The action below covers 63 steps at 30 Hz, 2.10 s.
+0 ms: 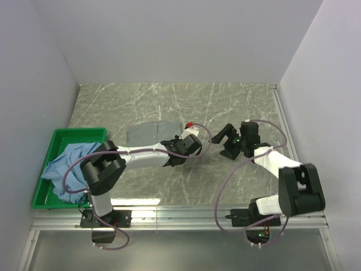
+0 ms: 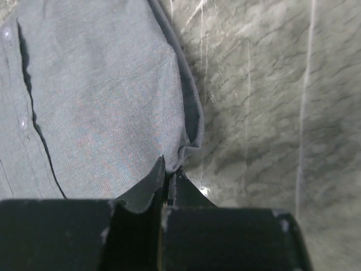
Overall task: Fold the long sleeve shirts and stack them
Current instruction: Fold the shirt
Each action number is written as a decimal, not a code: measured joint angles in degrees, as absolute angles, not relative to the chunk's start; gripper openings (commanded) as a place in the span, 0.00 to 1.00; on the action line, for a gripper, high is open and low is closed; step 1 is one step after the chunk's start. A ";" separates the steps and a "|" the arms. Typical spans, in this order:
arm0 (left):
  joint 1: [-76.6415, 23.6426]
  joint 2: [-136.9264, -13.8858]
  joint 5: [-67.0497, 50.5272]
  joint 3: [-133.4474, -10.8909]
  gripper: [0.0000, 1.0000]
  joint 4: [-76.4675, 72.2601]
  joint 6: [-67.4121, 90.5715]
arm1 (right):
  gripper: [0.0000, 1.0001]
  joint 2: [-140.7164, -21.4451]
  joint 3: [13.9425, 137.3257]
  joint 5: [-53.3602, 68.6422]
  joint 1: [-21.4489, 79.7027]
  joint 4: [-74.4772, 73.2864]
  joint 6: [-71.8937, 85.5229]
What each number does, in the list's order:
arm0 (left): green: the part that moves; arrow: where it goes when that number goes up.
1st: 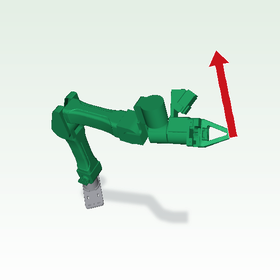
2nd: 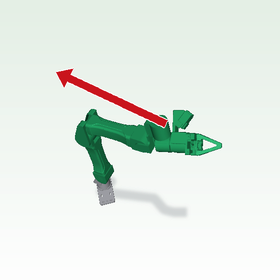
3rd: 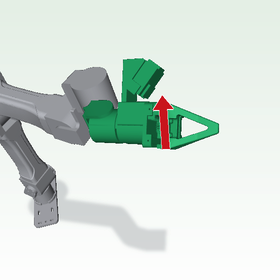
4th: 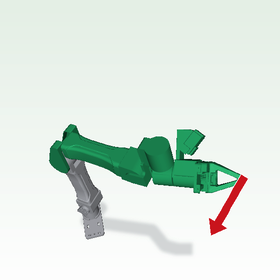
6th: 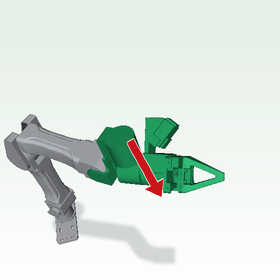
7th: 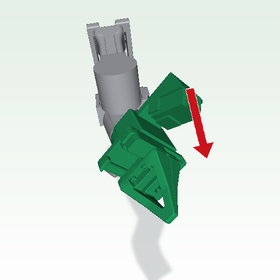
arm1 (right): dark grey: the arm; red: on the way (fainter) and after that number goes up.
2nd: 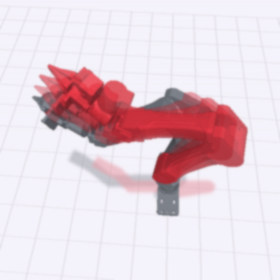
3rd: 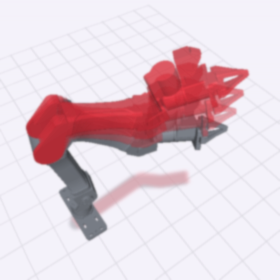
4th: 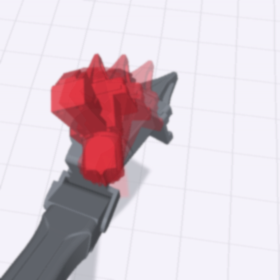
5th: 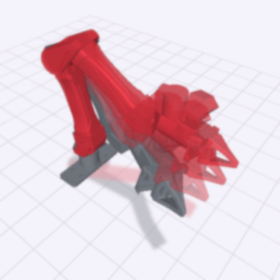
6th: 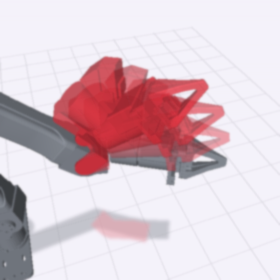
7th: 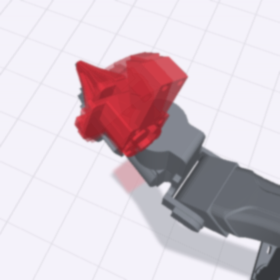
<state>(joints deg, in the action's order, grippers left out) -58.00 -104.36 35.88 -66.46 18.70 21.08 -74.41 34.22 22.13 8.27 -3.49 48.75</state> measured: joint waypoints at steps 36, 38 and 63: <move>-56.69 -95.31 23.86 -61.43 0.06 16.75 29.74 | 0.59 -118.61 59.20 39.09 27.73 25.06 59.79; -56.66 -95.18 23.40 -61.32 0.12 16.69 30.26 | 0.49 -118.91 59.40 39.31 28.01 24.80 58.50; -30.50 -74.28 12.80 -62.17 0.75 18.63 31.75 | 0.00 -118.87 86.80 28.53 21.37 -28.08 10.59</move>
